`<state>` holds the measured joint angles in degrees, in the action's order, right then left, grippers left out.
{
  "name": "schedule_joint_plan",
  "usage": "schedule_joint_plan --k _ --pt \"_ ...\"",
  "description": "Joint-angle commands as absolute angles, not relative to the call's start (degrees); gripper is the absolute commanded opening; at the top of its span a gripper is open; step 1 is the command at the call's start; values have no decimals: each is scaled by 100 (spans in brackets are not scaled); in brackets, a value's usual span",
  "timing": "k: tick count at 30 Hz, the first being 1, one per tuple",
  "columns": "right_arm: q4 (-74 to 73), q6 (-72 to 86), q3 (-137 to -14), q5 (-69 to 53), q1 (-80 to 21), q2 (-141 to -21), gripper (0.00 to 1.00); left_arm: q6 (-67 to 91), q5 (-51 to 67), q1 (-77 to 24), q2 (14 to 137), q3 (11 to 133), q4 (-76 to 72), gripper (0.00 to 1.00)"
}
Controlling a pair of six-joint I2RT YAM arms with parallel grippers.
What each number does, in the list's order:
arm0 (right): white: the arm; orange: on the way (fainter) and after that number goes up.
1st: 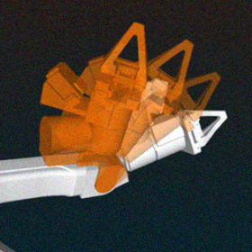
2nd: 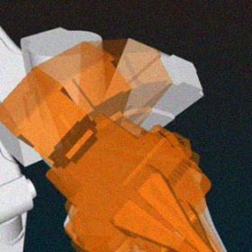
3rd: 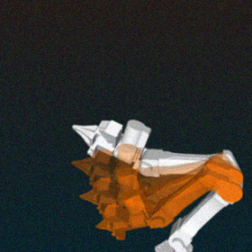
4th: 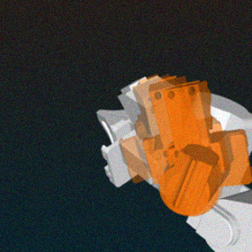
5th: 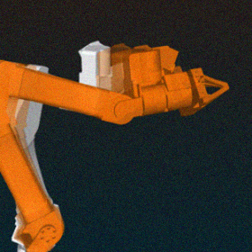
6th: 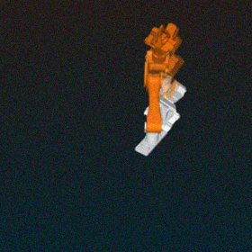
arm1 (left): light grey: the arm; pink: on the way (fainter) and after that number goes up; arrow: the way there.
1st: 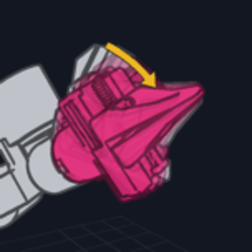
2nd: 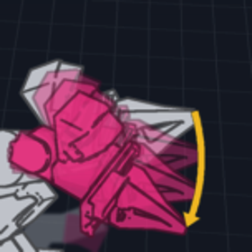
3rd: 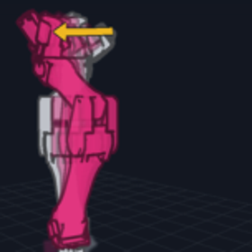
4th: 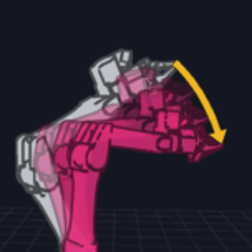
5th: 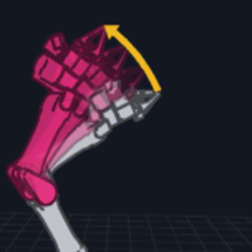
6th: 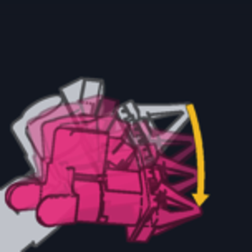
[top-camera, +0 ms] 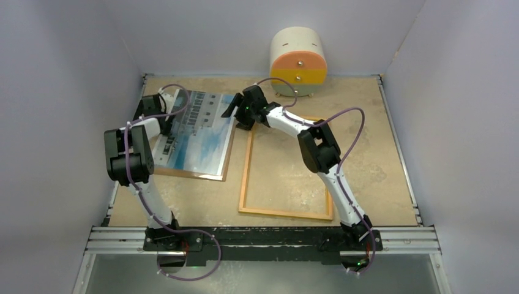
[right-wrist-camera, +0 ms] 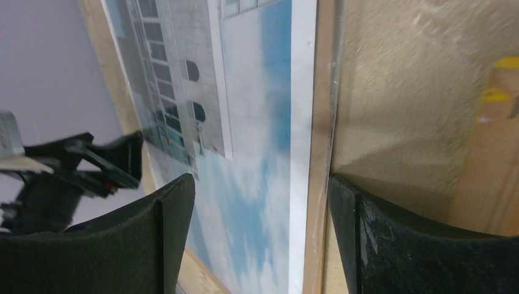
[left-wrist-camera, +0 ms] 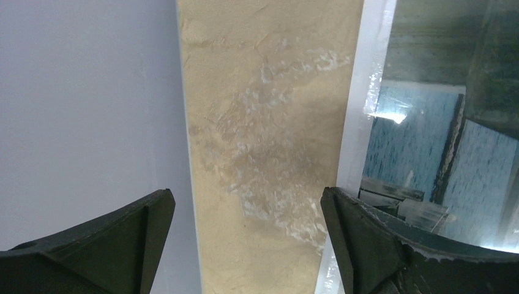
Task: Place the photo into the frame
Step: Pick up the photo frame item at the center of the board.
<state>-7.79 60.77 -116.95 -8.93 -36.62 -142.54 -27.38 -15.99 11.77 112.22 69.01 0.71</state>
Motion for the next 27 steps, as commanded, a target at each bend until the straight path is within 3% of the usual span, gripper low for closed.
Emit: schedule_joint_plan --k 1,21,27 --pt "-984 6216 -11708 -858 -3478 -14404 81 -3295 -1405 906 11200 6026 215 100" --pt "-1309 5667 -12891 -290 -3199 -15086 78 -3750 -1723 809 11365 5670 -406 100" --pt "-887 5725 -12813 -382 -3204 -15157 70 -3775 -1664 804 11360 5739 -311 100"
